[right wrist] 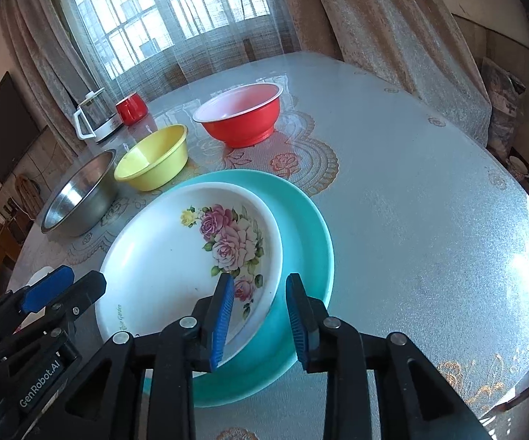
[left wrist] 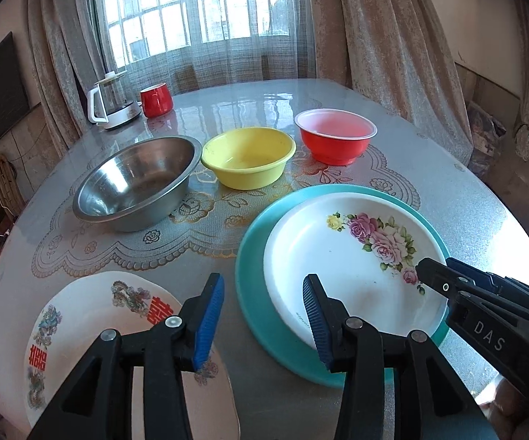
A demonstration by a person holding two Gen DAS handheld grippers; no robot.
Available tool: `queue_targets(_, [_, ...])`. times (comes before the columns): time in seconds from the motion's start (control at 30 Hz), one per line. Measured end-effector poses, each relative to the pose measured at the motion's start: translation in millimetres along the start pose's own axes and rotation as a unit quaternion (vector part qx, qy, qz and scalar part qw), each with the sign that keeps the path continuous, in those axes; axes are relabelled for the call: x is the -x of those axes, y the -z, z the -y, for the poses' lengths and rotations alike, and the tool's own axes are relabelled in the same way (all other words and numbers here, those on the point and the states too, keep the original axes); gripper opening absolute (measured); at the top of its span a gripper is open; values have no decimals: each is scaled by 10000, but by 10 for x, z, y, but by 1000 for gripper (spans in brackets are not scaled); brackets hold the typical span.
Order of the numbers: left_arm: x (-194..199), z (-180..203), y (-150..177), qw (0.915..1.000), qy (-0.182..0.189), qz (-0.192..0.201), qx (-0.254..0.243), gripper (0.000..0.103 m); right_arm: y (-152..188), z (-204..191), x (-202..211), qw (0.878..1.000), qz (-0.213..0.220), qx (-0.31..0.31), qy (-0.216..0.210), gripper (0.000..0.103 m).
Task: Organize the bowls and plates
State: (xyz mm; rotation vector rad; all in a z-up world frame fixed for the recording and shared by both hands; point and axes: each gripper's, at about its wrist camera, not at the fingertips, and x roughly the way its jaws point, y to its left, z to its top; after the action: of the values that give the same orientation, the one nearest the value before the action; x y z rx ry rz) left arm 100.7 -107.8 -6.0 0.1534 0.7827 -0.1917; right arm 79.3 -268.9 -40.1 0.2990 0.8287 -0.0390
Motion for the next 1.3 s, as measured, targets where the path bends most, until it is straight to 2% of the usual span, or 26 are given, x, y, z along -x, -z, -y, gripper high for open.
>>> queue_targets(0.1, [94,-44,41,10000,47,61,63,57,8,-3,81,9999,143,-17,12,36])
queue_targets(0.23, [249,-95,95,9997,48,202,142,63,24,-35,178,9996,286,-28,-75,40])
queue_targets(0.37, [392,-152,157,9992,-33,364,130,76,64,-157,258,9989,431,133,-156,43])
queue_targets(0.47, [491,-239,197,9989,-47,430,187,79,101,-235,283,9984,407,222,-317,47])
queue_targets(0.63, [628,-454,268,9976,-75,527,432,89,178,-376,293,9971,349,378,-556,48])
queue_targets(0.87, [691,-874,413,9955,-178,414,834,90,294,-610,294,9920,212,711,-1018,49])
queue_targets(1.07, [806,-1346,586,9912,-314,457,1203,90,406,-857,270,9724,-209,816,-2176,49])
queue_targets(1.13, [825,-1529,654,9888,-368,430,1381,90,458,-961,221,9653,-394,862,-2435,49])
queue_targets(1.3, [837,-1904,850,9832,-487,404,1710,89,561,-1097,94,9619,-618,980,-2475,49])
